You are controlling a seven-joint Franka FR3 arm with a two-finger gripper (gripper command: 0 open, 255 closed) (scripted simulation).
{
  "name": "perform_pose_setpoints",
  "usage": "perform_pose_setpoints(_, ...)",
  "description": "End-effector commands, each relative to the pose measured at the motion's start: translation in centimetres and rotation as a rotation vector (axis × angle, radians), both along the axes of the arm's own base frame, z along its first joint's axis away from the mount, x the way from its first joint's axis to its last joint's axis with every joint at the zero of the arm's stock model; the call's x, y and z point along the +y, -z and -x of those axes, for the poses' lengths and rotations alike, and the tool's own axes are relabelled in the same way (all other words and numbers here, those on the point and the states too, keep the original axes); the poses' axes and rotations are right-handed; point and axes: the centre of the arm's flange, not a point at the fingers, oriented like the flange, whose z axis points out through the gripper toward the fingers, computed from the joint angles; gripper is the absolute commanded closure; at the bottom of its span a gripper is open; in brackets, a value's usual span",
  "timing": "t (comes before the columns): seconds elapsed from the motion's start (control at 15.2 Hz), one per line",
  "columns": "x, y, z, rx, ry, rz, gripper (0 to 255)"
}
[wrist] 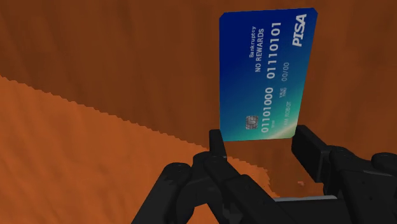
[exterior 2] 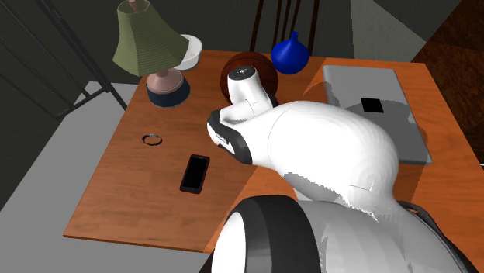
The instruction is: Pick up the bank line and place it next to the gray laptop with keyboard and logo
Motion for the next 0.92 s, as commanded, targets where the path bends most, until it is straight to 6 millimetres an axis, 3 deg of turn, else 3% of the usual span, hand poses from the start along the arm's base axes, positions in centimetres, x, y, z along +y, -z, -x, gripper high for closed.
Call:
perform_pose_setpoints(0.0,0.1,-1.0,0.0,0.000,0.000,0.000,255)
perform_pose_setpoints(0.86,0.1,-7.4,0.0,0.000,0.000,0.000,255)
